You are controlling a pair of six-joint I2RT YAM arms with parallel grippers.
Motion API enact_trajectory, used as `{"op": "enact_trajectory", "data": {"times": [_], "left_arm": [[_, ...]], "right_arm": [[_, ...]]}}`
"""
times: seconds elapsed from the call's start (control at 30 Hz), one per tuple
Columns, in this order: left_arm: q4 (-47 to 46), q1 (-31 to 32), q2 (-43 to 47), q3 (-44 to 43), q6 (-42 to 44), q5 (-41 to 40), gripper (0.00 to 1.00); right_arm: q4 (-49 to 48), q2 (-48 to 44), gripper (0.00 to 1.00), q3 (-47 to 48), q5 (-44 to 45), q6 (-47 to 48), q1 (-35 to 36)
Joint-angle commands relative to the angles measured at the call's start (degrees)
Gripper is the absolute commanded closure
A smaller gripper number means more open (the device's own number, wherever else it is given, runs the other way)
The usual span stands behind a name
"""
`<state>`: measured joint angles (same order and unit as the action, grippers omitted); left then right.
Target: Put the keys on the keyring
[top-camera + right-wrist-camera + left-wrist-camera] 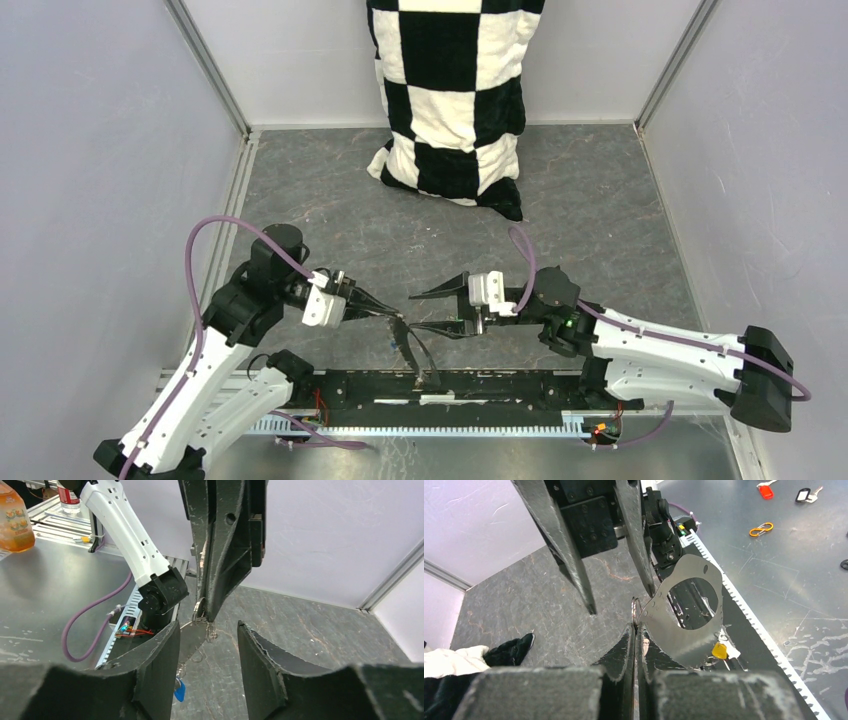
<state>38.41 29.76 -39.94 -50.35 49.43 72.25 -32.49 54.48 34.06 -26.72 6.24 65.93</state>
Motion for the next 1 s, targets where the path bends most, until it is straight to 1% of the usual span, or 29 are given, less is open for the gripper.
{"op": "enact_trajectory", "data": {"times": [0.0, 0.07, 0.2, 0.33, 0.57, 0.63, 0.7, 0.83, 0.9, 0.97], "left_arm": [[-6.68, 0.13, 1.08, 0.21, -6.65, 1.01, 0.98], [-6.68, 0.13, 1.1, 0.16, -6.84, 0.83, 0.98], [-6.63, 0.12, 1.23, 0.29, -6.65, -0.16, 0.98], [-6.67, 0.13, 1.36, 0.43, -6.49, -2.0, 0.98], [-7.18, 0.14, 1.69, 0.58, -7.24, -2.9, 0.98], [-7.22, 0.12, 1.87, 0.6, -7.2, -3.19, 0.98], [-7.26, 0.14, 1.97, 0.56, -6.95, -3.65, 0.98], [-7.29, 0.15, 1.97, 0.68, -7.01, -3.81, 0.98], [-7.27, 0.12, 1.97, 0.79, -7.06, -4.03, 0.98], [-7.24, 0.12, 1.97, 0.99, -7.15, -4.48, 0.98]], "right_arm": [[-2.3, 1.18, 0.5, 2.85, 1.31, -0.5, 1.17], [-2.83, 1.58, 0.52, 3.06, 1.44, -0.69, 1.34], [-3.94, 2.21, 0.61, 3.34, 1.58, -1.42, 1.48], [-5.89, 2.78, 0.62, 2.86, 0.94, -3.49, 1.67], [-5.52, 3.3, 0.63, 2.93, 1.47, -4.13, 1.74], [-5.43, 3.58, 0.65, 3.11, 1.47, -4.43, 1.74], [-5.63, 4.15, 0.73, 3.35, 1.23, -4.91, 1.71], [-5.32, 5.03, 0.94, 3.92, 0.83, -5.16, 1.8], [-4.91, 4.82, 0.99, 4.0, 1.22, -4.97, 1.75], [-4.37, 4.52, 1.0, 4.16, 1.92, -4.68, 1.81]]}}
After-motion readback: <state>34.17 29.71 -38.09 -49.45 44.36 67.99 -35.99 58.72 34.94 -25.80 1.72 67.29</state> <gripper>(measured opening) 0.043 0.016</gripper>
